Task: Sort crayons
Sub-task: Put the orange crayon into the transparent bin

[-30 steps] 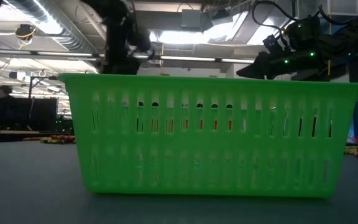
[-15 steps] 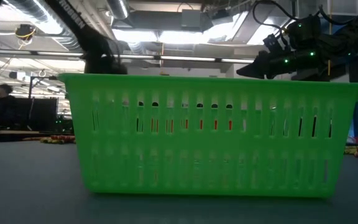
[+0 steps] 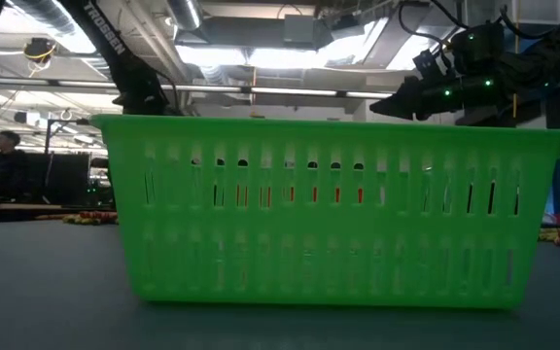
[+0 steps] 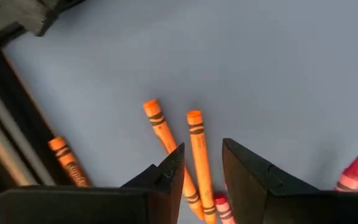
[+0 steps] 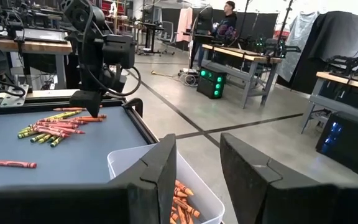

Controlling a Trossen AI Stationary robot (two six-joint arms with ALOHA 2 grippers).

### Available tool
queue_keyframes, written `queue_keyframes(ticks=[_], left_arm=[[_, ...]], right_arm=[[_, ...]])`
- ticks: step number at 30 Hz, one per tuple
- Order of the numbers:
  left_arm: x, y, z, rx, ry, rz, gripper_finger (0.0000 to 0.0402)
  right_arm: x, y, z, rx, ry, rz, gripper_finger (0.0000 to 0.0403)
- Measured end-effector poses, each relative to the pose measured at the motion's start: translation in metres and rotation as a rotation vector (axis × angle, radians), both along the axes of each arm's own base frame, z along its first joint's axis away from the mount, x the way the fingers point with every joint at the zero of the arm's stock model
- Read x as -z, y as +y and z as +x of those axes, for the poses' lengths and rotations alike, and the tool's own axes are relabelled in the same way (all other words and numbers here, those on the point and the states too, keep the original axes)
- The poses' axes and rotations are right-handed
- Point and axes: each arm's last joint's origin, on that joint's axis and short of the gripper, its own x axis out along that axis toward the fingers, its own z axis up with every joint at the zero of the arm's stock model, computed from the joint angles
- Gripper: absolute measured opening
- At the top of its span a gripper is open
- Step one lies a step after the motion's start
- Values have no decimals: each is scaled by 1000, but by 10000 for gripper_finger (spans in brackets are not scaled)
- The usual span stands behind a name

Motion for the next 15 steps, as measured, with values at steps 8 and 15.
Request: queue_keyframes(ticks=[8, 15], left_arm=[[3, 1, -1, 0, -20, 8, 77], [10, -1, -4, 0, -15, 9, 76]], right_arm=[[0, 0, 0, 0, 2, 2, 124], [0, 0, 0, 0, 2, 2, 124]])
